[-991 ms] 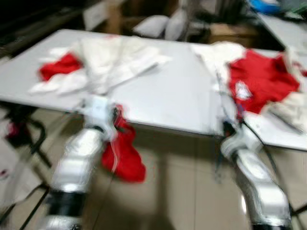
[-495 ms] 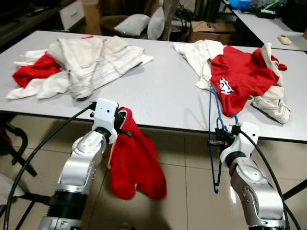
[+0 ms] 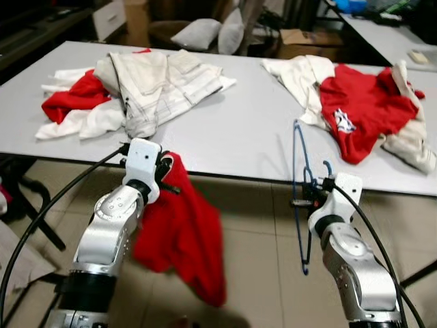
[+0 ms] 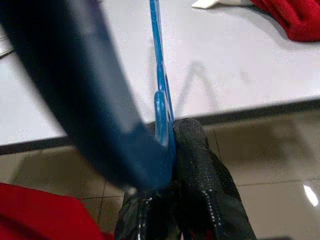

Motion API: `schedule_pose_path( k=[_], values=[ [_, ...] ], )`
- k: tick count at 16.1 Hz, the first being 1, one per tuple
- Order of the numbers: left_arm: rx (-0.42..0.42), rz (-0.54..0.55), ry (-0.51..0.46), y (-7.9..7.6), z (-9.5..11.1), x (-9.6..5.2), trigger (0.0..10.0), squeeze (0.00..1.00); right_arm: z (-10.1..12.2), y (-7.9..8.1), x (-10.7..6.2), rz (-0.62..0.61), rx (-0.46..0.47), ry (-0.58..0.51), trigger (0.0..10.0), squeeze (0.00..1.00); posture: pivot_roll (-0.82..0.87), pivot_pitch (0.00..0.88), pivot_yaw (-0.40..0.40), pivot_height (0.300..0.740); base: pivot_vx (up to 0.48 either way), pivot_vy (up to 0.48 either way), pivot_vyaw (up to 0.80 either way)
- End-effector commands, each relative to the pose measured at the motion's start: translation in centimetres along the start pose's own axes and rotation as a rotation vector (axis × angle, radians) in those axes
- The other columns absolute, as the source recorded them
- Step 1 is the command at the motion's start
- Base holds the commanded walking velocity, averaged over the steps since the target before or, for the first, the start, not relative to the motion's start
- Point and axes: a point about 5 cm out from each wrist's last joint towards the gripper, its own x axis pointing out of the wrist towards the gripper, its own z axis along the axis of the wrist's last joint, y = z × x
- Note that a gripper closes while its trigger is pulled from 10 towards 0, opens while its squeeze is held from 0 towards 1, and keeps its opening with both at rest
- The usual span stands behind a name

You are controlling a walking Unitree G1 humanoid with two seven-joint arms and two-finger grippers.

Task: Hang hanger

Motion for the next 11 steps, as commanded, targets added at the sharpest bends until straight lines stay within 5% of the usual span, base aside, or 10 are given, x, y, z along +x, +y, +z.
schedule_pose_path(
  k=[1,6,11],
  values=[
    [0.012,-0.027,-0.038,-0.67,1.04,0.26,10.0,0.00,-0.14,-0.71,-0.09,-0.030,0.001,0.003,10.0,0.00,-0.01,0.000,0.015,0.740,0.000,0.379,0.00],
    [0.015,-0.035,-0.037,-0.77,1.06,0.36,10.0,0.00,-0.11,-0.67,-0.08,-0.035,0.001,0.002,10.0,0.00,-0.01,0.000,0.017,0.740,0.000,0.382,0.00],
    [0.004,-0.034,-0.050,-1.21,1.16,0.48,10.0,0.00,0.15,-0.60,-0.05,-0.034,-0.005,-0.006,10.0,0.00,-0.02,0.000,0.018,0.740,0.000,0.000,0.00]
  ],
)
